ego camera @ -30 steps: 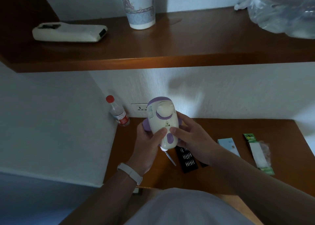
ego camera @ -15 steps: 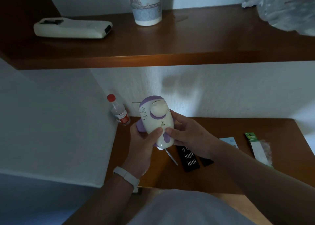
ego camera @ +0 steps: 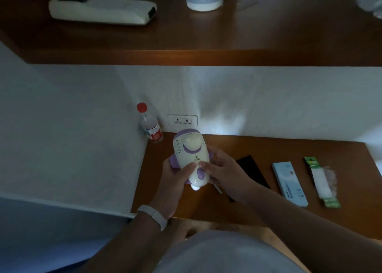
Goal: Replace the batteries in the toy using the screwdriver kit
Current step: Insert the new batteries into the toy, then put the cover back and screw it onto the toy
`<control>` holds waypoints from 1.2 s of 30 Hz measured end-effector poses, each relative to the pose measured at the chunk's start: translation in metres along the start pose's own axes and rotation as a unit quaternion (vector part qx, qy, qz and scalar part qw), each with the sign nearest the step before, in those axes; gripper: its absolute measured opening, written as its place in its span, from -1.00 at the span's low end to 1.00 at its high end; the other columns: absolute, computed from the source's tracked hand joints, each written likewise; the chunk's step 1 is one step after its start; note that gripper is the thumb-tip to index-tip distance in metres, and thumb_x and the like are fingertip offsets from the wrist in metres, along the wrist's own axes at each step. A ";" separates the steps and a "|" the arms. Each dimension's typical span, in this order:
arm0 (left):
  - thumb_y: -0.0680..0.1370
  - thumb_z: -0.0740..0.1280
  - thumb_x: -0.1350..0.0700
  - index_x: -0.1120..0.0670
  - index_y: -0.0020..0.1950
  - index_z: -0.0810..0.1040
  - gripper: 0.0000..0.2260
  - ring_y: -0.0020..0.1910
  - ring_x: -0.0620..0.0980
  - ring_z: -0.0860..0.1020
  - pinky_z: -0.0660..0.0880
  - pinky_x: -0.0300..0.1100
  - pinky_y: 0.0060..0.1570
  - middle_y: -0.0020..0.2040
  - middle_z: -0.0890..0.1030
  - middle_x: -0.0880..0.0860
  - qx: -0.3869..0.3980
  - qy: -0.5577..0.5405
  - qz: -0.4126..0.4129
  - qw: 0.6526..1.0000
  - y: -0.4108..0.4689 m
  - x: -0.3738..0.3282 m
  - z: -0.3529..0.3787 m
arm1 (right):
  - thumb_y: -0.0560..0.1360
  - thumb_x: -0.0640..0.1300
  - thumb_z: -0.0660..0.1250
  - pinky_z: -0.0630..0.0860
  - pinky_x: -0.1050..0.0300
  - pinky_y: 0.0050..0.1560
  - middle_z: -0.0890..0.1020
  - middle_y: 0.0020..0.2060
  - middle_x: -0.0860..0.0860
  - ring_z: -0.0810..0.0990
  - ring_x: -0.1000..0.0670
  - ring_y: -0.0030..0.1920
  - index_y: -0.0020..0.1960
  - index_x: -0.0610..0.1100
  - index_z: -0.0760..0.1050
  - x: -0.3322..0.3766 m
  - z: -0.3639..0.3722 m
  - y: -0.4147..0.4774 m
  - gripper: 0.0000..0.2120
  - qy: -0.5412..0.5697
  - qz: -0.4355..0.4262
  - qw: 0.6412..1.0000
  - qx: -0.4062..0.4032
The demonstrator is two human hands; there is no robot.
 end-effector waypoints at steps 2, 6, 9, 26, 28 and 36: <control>0.32 0.61 -0.11 -0.07 0.31 0.39 -0.34 0.08 -0.09 0.68 0.63 -0.20 -0.09 0.19 0.66 -0.03 0.002 0.010 -0.026 1.000 0.002 0.013 -0.008 | 0.41 0.08 0.47 0.62 0.22 -0.07 0.67 0.10 0.12 0.66 0.12 0.09 0.13 0.38 0.49 -0.024 0.001 0.004 -0.65 0.009 0.032 0.999 -0.030; 0.22 0.58 -0.17 -0.05 0.34 0.38 -0.24 0.11 -0.09 0.67 0.63 -0.14 0.02 0.21 0.64 -0.01 0.000 0.021 -0.064 0.998 0.006 0.036 -0.023 | 0.34 0.15 0.45 0.63 0.04 0.09 0.65 0.13 0.02 0.67 0.05 0.10 0.22 0.21 0.42 -0.061 0.007 0.015 -0.52 0.005 0.071 0.995 -0.065; 0.31 0.57 -0.05 0.02 0.37 0.38 -0.30 0.14 0.01 0.67 0.64 -0.01 0.09 0.24 0.63 0.07 -0.004 0.008 -0.091 0.996 0.013 0.052 -0.034 | 0.38 0.14 0.45 0.63 -0.02 0.12 0.65 0.12 0.00 0.67 0.05 0.09 0.35 0.09 0.39 -0.079 0.010 0.024 -0.42 -0.014 0.082 0.993 -0.079; 0.39 0.47 0.16 0.24 0.42 0.44 -0.39 0.27 0.34 0.56 0.43 0.39 0.30 0.27 0.59 0.33 0.056 -0.015 -0.133 0.989 0.037 0.081 -0.051 | 0.37 0.26 0.38 0.56 -0.09 0.21 0.63 0.11 0.09 0.62 0.08 0.14 0.36 0.25 0.33 -0.120 0.015 0.047 -0.42 -0.135 0.106 0.976 -0.134; 0.33 0.52 0.11 0.24 0.44 0.41 -0.29 0.28 0.35 0.55 0.43 0.38 0.31 0.29 0.57 0.33 0.056 -0.015 -0.139 0.989 0.035 0.081 -0.052 | 0.38 0.25 0.39 0.57 -0.12 0.20 0.66 0.08 0.05 0.64 0.04 0.11 0.30 0.25 0.40 -0.126 0.015 0.046 -0.49 -0.101 0.106 0.981 -0.124; 0.39 0.47 0.14 0.18 0.49 0.34 -0.31 0.30 0.21 0.57 0.49 0.24 0.32 0.34 0.57 0.23 0.063 -0.019 -0.140 0.988 0.031 0.076 -0.055 | 0.47 0.06 0.27 0.57 0.00 -0.25 0.64 -0.23 0.02 0.62 -0.02 -0.24 -0.06 0.06 0.51 -0.148 -0.043 0.028 -0.89 -0.283 0.181 0.900 -0.278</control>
Point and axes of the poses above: each hand's wrist, its own y-axis towards the middle knuckle, its own z-axis out of the palm, x = y × z, the point moved 6 cm from there along y, towards the middle knuckle
